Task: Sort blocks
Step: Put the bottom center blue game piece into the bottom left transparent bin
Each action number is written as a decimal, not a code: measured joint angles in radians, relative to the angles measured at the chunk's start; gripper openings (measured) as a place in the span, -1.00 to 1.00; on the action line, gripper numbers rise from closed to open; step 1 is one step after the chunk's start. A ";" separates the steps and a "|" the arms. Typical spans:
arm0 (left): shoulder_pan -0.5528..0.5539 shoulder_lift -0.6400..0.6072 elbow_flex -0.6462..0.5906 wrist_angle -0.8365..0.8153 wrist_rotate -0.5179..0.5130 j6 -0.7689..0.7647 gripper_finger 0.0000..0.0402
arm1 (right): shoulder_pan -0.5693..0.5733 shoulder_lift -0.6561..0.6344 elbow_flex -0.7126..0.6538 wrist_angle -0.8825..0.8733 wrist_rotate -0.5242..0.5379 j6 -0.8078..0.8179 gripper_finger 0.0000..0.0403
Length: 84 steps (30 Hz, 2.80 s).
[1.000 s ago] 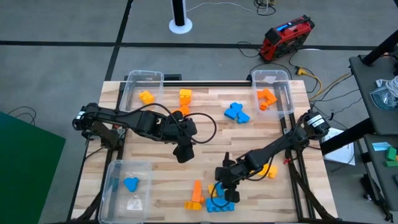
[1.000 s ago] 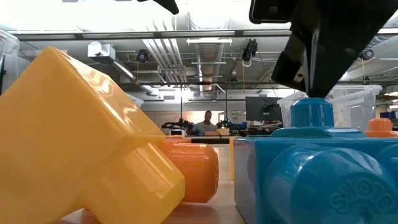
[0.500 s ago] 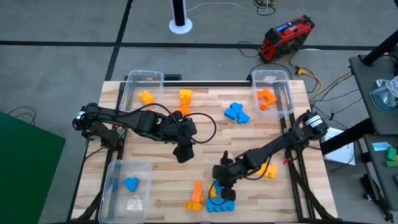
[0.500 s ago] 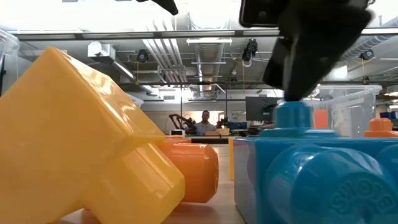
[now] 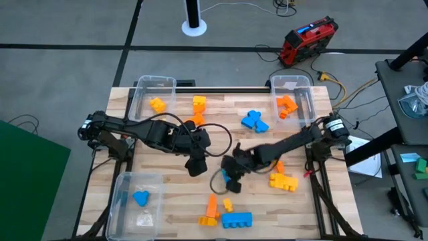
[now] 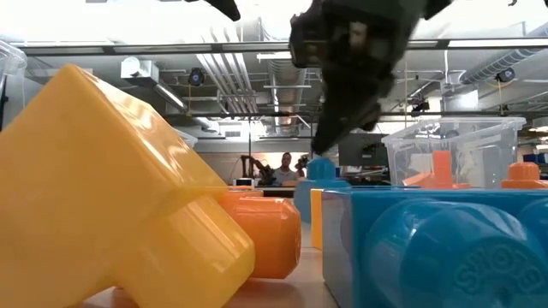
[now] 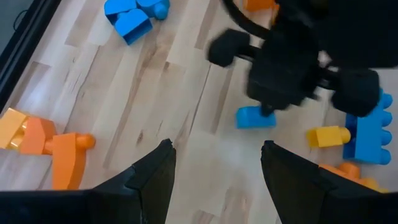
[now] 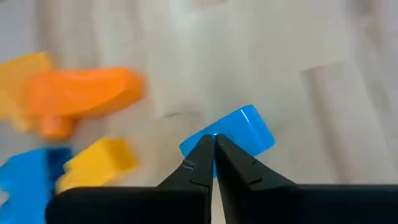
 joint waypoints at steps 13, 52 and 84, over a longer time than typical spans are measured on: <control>0.000 -0.013 0.001 -0.071 -0.081 -0.020 0.06 | -0.106 -0.043 0.193 -0.262 -0.053 0.394 -0.94; -0.002 -0.218 0.019 -0.103 -0.462 -0.175 0.06 | -0.065 0.231 0.423 -0.547 -0.089 0.482 0.36; -0.002 -0.212 0.015 -0.120 -0.433 -0.202 0.06 | -0.065 0.433 0.518 -0.591 -0.177 0.260 -0.36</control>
